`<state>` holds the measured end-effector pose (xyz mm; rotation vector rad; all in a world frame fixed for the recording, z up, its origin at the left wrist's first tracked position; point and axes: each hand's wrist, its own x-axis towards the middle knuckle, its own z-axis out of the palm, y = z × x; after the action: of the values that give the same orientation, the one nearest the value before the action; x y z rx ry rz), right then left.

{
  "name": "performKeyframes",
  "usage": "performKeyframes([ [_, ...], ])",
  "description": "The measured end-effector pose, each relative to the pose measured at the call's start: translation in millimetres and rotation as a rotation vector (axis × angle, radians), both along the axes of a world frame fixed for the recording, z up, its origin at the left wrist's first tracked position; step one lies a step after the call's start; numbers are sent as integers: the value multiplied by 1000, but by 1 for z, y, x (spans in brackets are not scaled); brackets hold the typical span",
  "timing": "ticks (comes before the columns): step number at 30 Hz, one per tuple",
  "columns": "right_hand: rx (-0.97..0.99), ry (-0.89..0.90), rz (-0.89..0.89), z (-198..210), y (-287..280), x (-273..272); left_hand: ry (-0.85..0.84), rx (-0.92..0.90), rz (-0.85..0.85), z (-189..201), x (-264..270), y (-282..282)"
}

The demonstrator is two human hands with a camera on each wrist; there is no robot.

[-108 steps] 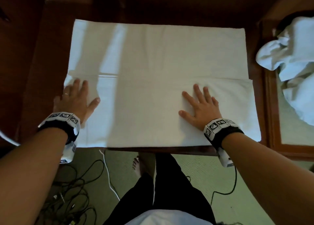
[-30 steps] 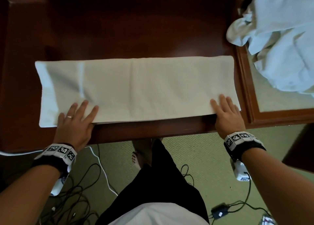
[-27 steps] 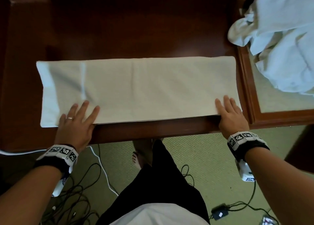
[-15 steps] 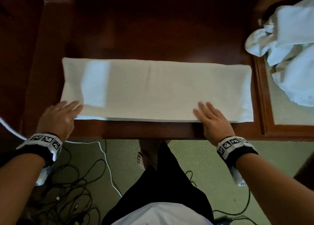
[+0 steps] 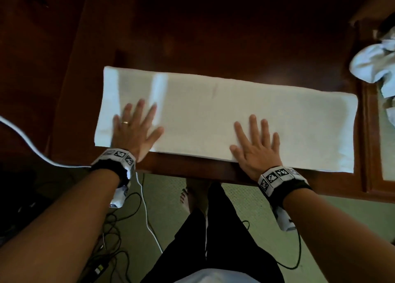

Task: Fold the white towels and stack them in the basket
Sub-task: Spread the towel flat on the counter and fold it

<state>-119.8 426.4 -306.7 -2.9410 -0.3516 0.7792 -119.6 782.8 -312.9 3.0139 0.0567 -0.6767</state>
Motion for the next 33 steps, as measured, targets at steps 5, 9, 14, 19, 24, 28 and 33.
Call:
performKeyframes([
  [5, -1, -72, -17, 11, 7, 3, 41, 125, 126, 9, -10, 48],
  [9, 128, -256, -9, 18, 46, 30, -148, 25, 123, 17, 13, -10],
  [14, 66, -173, 153, -5, 55, 46, -75, -63, -59, -5, 18, -92],
  [19, -49, -202, -150, -16, -103, 40, -100, -28, -47, -22, 13, -93],
  [24, -67, -181, -402, -3, -183, 28, -92, -19, -43, -20, 17, -97],
  [28, 197, -460, -718, -2, -178, 29, -69, -6, -37, -16, 24, -90],
  [33, 264, -273, -1036, 13, -174, 28, -41, -1, -36, -7, 31, -81],
])
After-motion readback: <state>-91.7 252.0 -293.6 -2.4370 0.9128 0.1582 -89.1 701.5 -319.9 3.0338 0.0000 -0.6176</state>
